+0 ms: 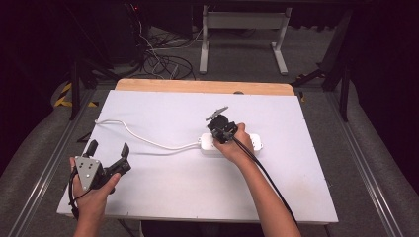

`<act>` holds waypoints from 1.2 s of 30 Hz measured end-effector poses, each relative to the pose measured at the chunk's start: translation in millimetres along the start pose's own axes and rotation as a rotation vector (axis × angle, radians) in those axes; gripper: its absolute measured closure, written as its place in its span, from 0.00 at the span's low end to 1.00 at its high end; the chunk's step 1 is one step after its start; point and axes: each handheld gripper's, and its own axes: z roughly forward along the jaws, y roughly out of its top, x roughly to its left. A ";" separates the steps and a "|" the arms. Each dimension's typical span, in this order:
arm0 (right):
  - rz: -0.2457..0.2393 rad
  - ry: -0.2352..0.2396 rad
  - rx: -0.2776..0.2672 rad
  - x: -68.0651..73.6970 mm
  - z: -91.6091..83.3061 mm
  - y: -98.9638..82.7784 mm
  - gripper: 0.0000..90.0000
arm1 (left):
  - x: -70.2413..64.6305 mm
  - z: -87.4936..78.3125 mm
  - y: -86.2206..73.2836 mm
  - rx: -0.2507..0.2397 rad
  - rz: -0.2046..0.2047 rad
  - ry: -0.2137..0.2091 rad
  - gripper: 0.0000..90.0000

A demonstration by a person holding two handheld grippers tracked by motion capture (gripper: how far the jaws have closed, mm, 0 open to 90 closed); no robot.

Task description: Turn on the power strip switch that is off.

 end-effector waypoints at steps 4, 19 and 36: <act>-0.022 -0.021 0.017 2.5 -0.4 1.0 1.00 | -0.5 0.0 -0.1 0.001 0.001 -0.002 0.09; -0.036 -0.050 0.057 7.0 -0.1 5.8 1.00 | -1.3 -0.1 0.0 0.002 0.000 -0.006 0.09; -0.096 -0.106 0.104 17.2 4.1 13.1 1.00 | -0.2 -1.7 0.0 -0.001 -0.004 0.001 0.09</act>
